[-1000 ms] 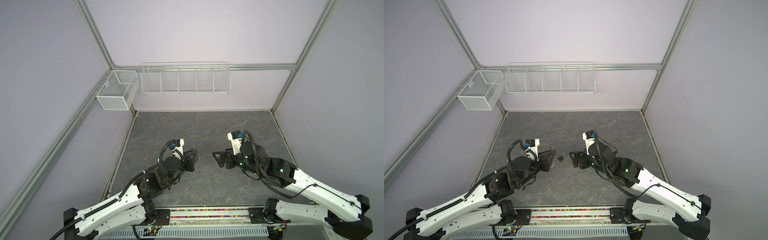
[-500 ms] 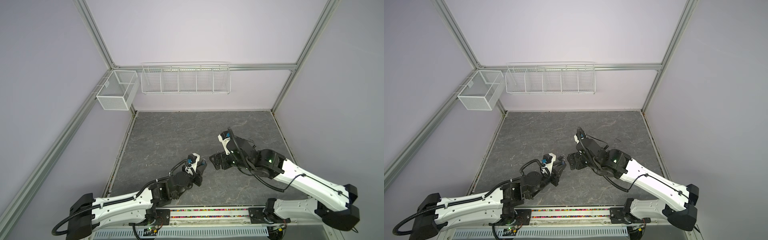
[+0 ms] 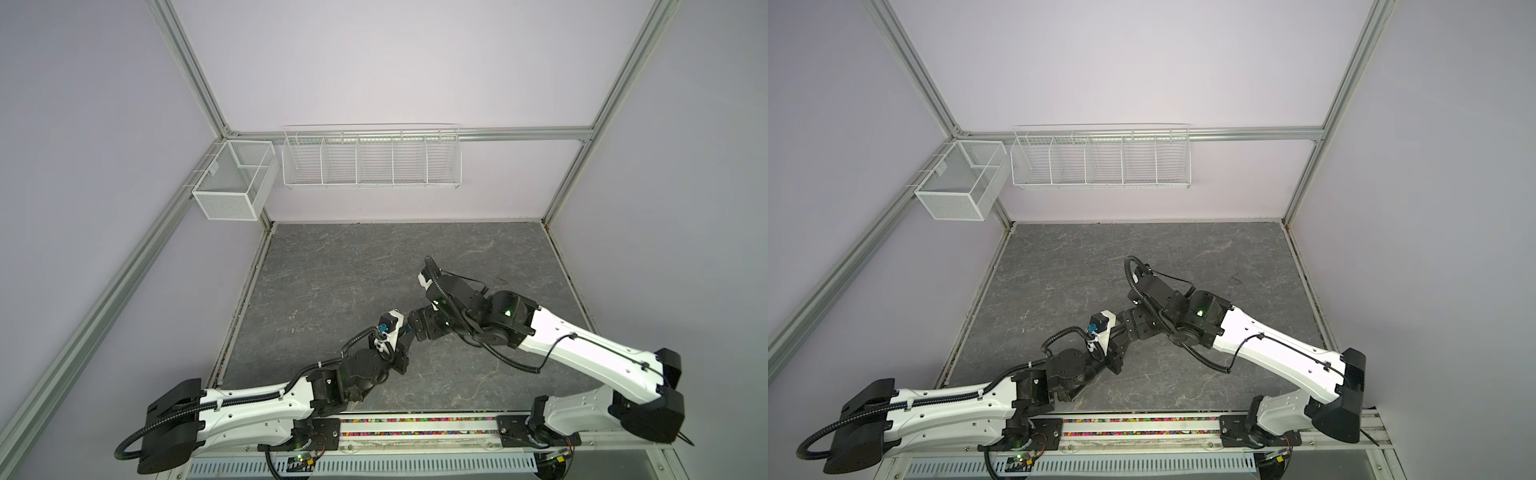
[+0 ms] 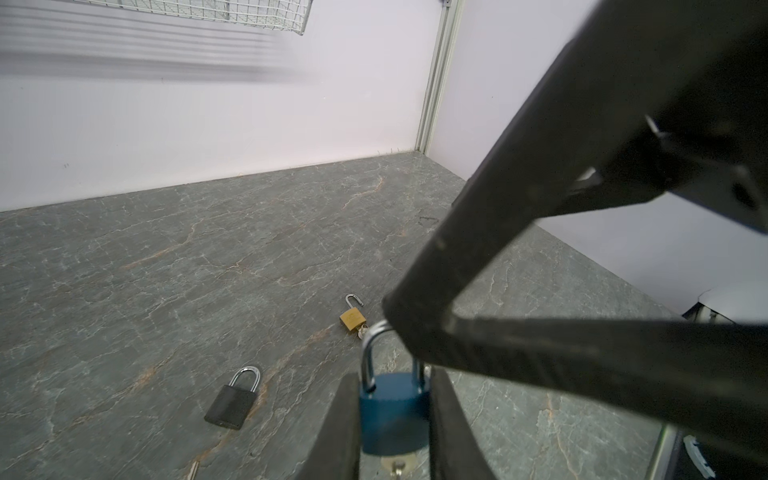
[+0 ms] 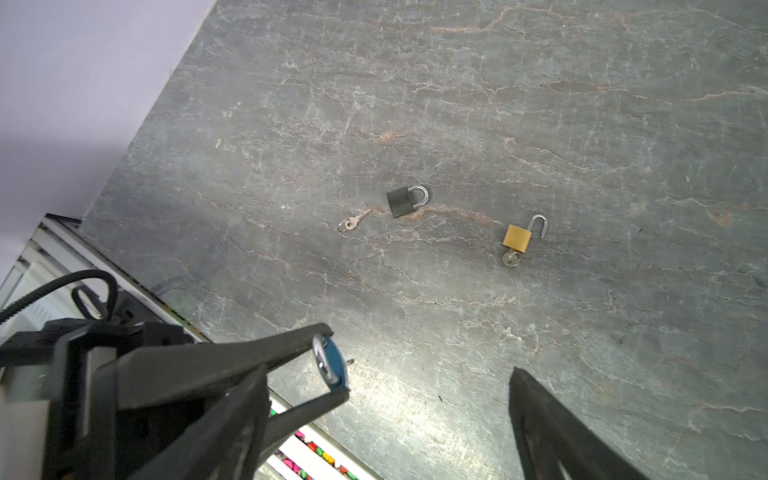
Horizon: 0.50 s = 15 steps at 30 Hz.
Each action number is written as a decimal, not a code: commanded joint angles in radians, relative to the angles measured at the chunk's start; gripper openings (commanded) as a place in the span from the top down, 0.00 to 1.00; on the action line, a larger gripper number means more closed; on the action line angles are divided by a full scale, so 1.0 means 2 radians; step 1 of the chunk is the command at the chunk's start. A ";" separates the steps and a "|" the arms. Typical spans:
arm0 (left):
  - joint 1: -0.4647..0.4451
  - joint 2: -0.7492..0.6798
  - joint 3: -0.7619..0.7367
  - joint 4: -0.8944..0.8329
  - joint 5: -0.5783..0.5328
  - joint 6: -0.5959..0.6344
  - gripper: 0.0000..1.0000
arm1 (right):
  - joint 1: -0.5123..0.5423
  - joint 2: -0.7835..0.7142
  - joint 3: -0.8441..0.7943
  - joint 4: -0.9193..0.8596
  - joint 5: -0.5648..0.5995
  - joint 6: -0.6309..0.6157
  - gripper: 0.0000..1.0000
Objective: Unlock with the key
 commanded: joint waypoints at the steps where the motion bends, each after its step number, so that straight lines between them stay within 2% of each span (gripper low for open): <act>1: -0.002 -0.001 0.001 0.022 -0.010 0.013 1.00 | 0.003 0.012 0.018 -0.014 0.027 -0.002 0.09; 15: -0.005 -0.015 -0.003 0.018 -0.013 0.013 1.00 | 0.003 0.054 0.043 -0.025 0.051 -0.004 0.08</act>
